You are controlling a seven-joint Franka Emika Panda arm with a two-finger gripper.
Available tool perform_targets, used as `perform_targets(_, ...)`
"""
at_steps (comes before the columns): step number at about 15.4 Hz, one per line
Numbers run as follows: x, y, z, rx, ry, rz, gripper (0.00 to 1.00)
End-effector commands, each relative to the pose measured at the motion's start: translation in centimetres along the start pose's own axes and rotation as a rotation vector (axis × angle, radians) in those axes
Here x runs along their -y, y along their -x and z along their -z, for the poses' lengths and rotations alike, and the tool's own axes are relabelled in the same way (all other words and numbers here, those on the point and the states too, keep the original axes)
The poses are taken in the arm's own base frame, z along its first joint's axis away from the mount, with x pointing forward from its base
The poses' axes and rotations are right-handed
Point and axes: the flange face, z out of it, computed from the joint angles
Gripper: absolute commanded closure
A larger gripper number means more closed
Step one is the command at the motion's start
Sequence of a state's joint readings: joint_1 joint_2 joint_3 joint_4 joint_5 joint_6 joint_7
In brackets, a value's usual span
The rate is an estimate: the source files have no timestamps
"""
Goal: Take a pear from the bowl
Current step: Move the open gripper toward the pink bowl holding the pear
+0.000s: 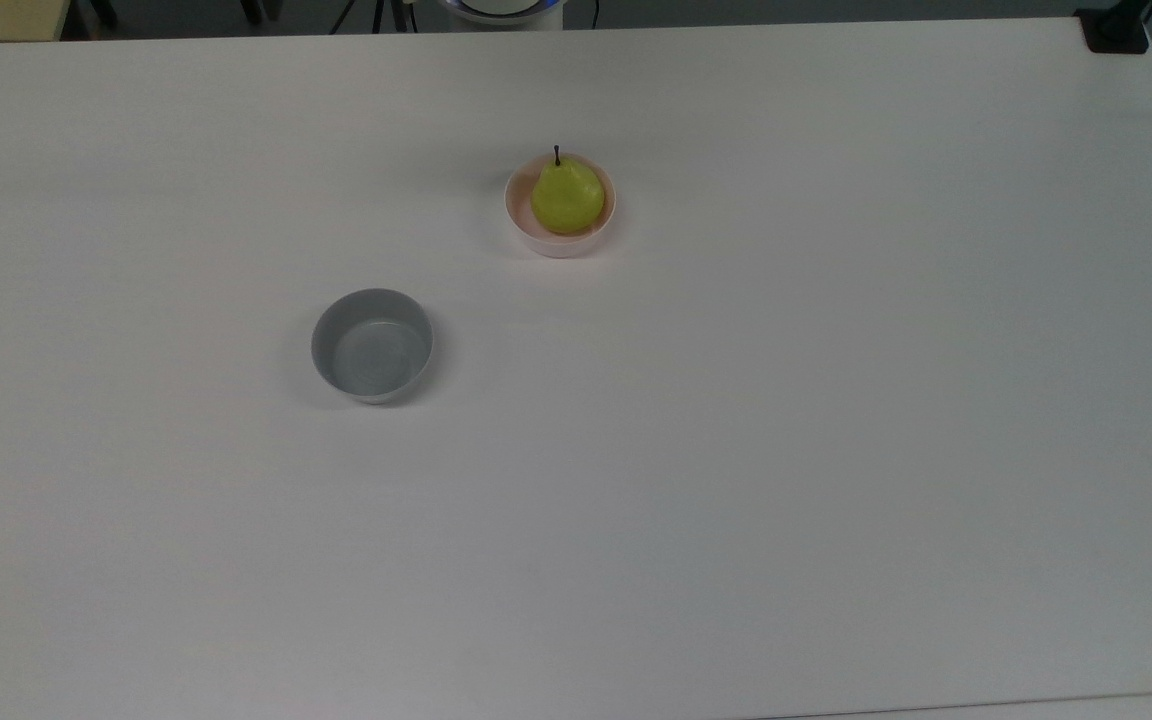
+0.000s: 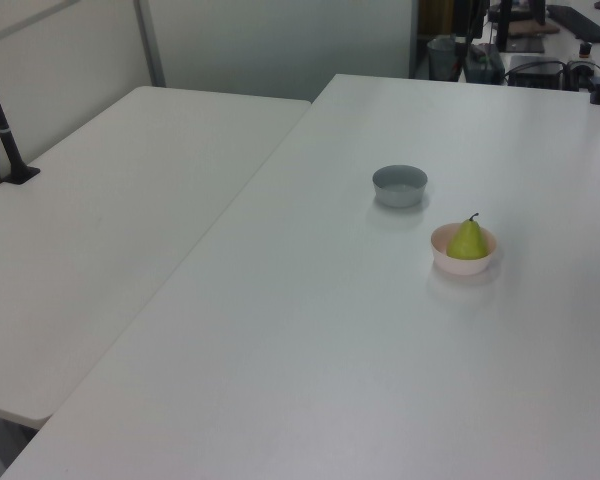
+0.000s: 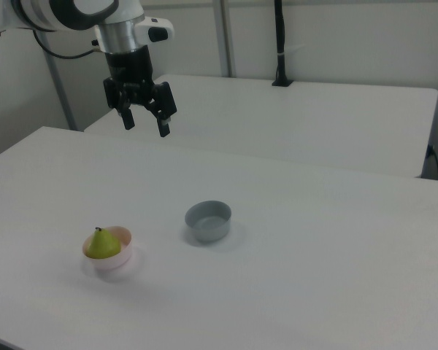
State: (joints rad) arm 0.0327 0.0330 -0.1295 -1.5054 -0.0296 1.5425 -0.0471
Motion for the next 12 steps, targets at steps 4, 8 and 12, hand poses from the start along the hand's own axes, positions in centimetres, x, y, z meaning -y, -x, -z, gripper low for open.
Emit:
perform_targets(4, 1.4, 0.3, -1.2, 0.018, -0.016, 0.032, 0.00)
perform_targets(8, 1.7, 0.3, -1.7, 0.025, -0.016, 0.061, 0.00)
perform_targets(12, 4.6, 1.3, -3.9, 0.051, -0.025, 0.245, 0.00)
